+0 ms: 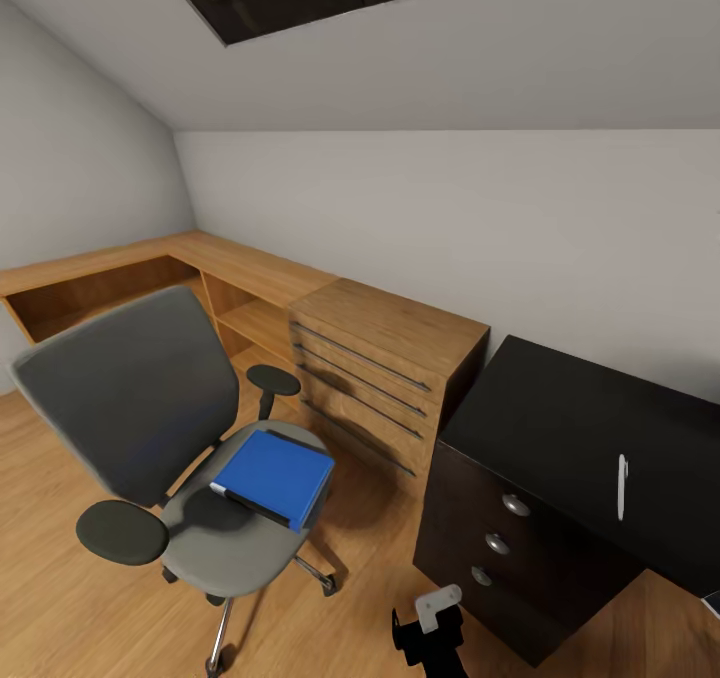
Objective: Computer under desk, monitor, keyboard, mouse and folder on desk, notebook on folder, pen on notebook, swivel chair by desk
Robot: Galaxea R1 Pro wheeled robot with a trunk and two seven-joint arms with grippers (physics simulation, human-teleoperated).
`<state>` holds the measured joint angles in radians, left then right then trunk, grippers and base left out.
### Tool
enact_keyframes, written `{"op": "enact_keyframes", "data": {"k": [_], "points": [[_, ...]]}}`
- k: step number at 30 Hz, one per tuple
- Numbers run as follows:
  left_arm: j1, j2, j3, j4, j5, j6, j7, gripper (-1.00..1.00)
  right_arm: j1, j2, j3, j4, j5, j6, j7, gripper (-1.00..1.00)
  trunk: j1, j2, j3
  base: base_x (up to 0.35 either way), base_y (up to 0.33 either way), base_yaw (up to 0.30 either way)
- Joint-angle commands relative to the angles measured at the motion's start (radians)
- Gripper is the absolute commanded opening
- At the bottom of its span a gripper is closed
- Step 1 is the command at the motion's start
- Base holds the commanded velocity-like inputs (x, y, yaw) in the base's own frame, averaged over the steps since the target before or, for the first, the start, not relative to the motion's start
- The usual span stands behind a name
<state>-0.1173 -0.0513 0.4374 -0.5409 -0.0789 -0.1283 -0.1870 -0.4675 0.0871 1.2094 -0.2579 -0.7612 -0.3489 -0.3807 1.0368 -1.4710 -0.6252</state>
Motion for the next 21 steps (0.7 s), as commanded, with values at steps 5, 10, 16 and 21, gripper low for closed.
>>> {"op": "enact_keyframes", "data": {"k": [5,10,16,21], "points": [[-0.001,-0.041,-0.013,-0.178,-0.021,0.159,-0.007,1.0,-0.001,0.001,0.01,0.0,-0.009,-0.003,-0.005,1.0,0.0,0.0,-0.001,0.0,0.0,0.0],[-0.001,-0.059,-0.02,-0.322,-0.04,0.282,-0.007,1.0,-0.001,0.002,0.01,0.0,-0.009,-0.003,-0.006,1.0,0.0,0.0,-0.001,0.0,0.0,0.0],[-0.001,-0.077,-0.023,-0.466,-0.06,0.44,-0.008,1.0,-0.001,0.002,0.009,0.0,-0.009,-0.002,-0.006,1.0,0.0,0.0,-0.001,0.0,0.0,0.0],[-0.001,-0.086,-0.04,-0.589,-0.064,0.563,-0.009,1.0,-0.001,0.002,0.009,0.0,-0.009,-0.002,-0.006,1.0,0.0,0.0,-0.001,0.0,0.0,0.0]]}}
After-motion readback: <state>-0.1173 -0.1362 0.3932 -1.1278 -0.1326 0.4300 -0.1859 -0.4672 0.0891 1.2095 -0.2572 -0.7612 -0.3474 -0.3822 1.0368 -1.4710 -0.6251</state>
